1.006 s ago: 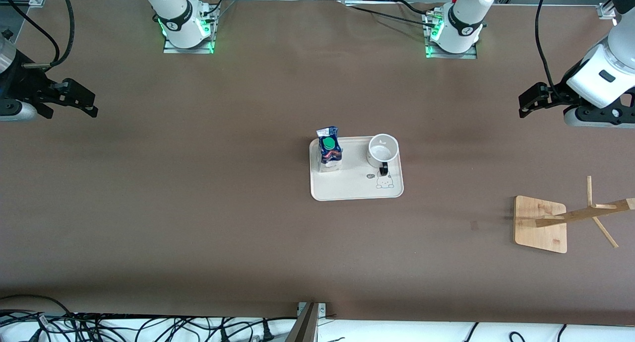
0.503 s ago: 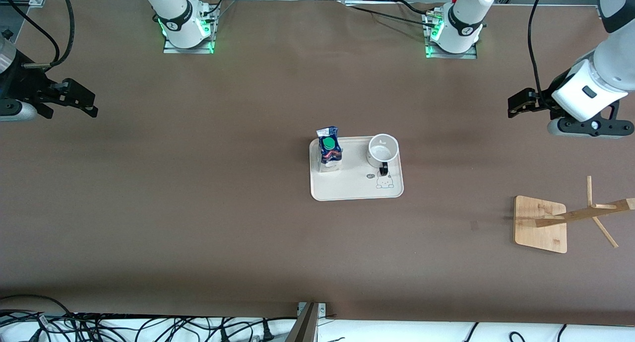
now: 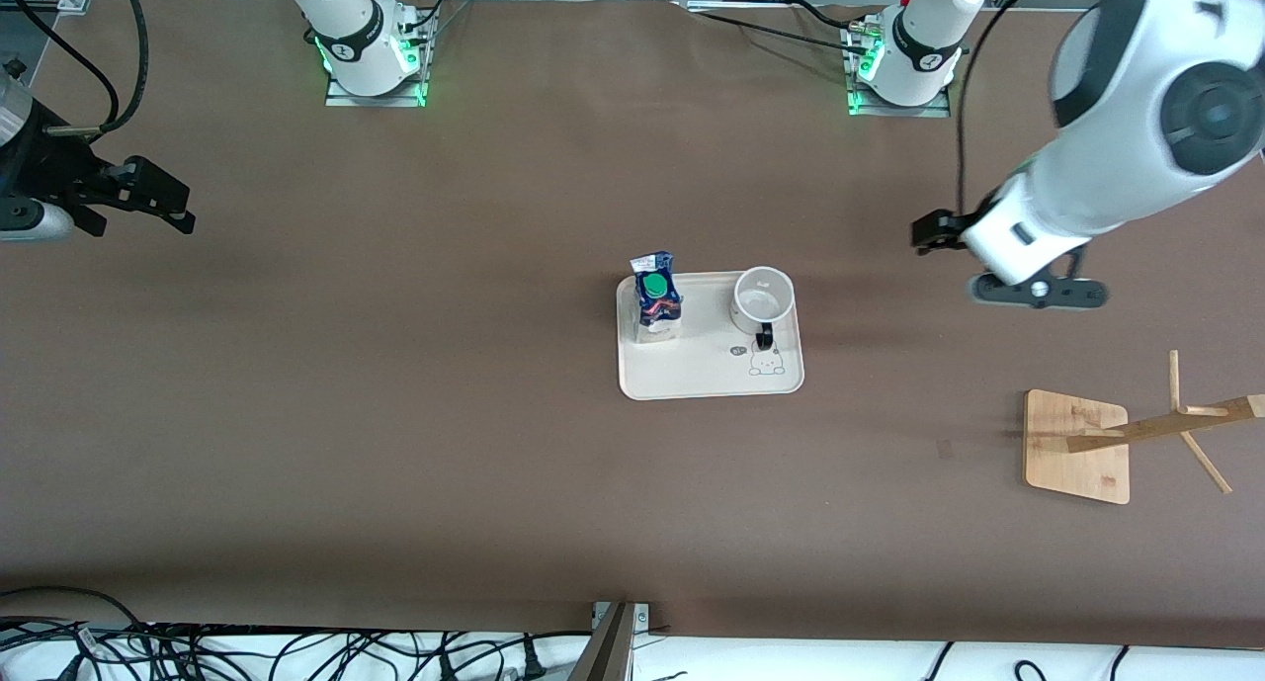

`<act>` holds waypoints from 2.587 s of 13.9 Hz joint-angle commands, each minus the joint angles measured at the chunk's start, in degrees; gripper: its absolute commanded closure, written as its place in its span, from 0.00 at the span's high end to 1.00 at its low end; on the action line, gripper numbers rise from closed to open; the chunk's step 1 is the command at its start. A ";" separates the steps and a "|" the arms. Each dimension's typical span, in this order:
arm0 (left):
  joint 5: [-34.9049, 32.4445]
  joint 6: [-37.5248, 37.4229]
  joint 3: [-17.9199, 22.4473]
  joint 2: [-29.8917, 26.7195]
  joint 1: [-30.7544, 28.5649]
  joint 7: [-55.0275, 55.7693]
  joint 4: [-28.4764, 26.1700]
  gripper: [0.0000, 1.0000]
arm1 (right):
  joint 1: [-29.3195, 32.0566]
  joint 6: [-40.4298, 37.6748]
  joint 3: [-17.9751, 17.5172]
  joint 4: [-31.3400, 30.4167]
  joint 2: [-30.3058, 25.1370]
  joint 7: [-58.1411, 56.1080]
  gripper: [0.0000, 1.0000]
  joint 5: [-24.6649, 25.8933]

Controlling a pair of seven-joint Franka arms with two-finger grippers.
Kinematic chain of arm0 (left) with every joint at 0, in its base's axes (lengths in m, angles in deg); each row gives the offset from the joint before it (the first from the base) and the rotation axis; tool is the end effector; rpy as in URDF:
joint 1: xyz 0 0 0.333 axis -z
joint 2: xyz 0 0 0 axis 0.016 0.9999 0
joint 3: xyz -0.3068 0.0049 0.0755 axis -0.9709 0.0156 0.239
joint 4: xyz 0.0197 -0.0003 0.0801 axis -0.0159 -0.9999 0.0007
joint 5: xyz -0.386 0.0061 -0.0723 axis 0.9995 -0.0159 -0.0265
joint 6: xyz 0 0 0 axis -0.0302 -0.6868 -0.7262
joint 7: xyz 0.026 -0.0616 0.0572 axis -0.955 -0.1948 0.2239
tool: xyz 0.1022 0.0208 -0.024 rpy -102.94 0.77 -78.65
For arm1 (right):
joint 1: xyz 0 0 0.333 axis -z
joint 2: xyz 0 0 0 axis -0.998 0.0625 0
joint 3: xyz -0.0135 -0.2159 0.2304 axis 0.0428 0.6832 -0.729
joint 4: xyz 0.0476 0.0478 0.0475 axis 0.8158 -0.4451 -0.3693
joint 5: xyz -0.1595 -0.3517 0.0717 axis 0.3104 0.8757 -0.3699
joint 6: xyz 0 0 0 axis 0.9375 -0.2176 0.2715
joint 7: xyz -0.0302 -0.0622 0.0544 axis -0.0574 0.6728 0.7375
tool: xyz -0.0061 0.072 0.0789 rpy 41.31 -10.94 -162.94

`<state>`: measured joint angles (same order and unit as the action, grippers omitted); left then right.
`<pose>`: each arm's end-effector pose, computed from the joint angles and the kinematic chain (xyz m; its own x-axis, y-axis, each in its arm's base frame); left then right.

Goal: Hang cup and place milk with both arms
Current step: 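Reach the left gripper to the white mug and grasp its rim, then carry the mug with the left gripper toward the wooden mug tree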

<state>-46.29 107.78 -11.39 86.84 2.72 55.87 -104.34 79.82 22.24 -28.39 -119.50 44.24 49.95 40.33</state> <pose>0.5778 -0.1469 0.5037 0.9786 -0.0288 -0.2038 -0.0304 -0.9995 -0.0045 0.5674 0.0237 0.6113 0.9982 0.0412 0.0443 0.0413 -0.9991 -0.0001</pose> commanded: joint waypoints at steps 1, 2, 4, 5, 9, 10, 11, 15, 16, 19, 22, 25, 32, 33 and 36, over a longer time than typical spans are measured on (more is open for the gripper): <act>0.36 1.03 -0.78 1.02 1.10 3.88 0.46 1.00 | 0.53 -0.30 -0.30 1.11 0.44 0.38 1.00 -0.88; 0.45 1.12 -0.95 1.28 1.46 4.76 0.46 1.00 | 0.53 -0.30 -0.30 1.11 0.44 0.38 1.00 -0.88; 0.45 1.29 -1.04 2.51 2.86 7.30 0.37 1.00 | 0.44 -0.39 -0.30 1.02 0.36 0.38 1.00 -0.88; 0.36 1.56 -1.04 3.30 3.82 8.36 0.37 1.00 | 0.53 -0.30 -0.30 1.11 0.36 0.38 1.00 -0.88; 0.36 8.66 -1.04 5.15 8.39 14.60 -3.05 1.00 | 0.44 -0.30 -0.30 1.11 0.36 0.38 1.00 -0.88; 0.36 10.77 -1.04 6.02 9.10 15.83 -3.67 1.00 | 0.44 -0.30 -0.30 1.11 0.44 0.38 1.00 -0.88; 0.36 12.79 -1.04 7.08 10.15 17.93 -3.94 1.00 | 0.44 -0.30 -0.30 1.11 0.44 0.38 1.00 -0.88; -2.79 23.85 -0.95 9.63 15.69 26.63 -10.86 1.00 | 0.53 -0.30 -0.30 1.11 0.44 0.38 1.00 -0.88; -3.50 27.28 -1.04 10.25 15.96 28.57 -12.88 1.00 | 0.53 -0.30 -0.30 1.11 0.44 0.38 1.00 -0.88; -3.68 35.38 -0.95 13.49 18.33 34.11 -15.54 1.00 | 0.44 -0.30 -0.30 1.11 0.44 0.38 1.00 -0.88; -7.17 39.69 -0.86 17.01 19.48 36.23 -15.54 0.83 | 0.44 -0.30 -0.30 1.11 0.44 0.47 1.00 -0.88; -10.80 40.14 -0.95 18.69 19.57 37.99 -15.54 0.46 | 0.44 -0.30 -0.30 1.11 0.44 0.38 1.00 -0.88; -10.89 39.53 -0.95 17.56 19.48 37.12 -14.93 0.00 | 0.44 -0.30 -0.30 1.11 0.44 0.38 1.00 -0.88; -10.89 38.92 -0.87 16.16 19.30 36.68 -14.93 0.00 | 0.44 -0.30 -0.30 1.11 0.44 0.38 1.00 -0.88; -11.07 32.18 -0.16 11.41 16.42 33.97 -11.34 0.00 | 0.44 -0.30 -0.30 1.11 0.44 0.38 1.00 -0.88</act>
<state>-55.75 145.70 -11.87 102.87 21.42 92.11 -117.70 79.82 22.27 -28.39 -119.50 44.25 49.95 40.33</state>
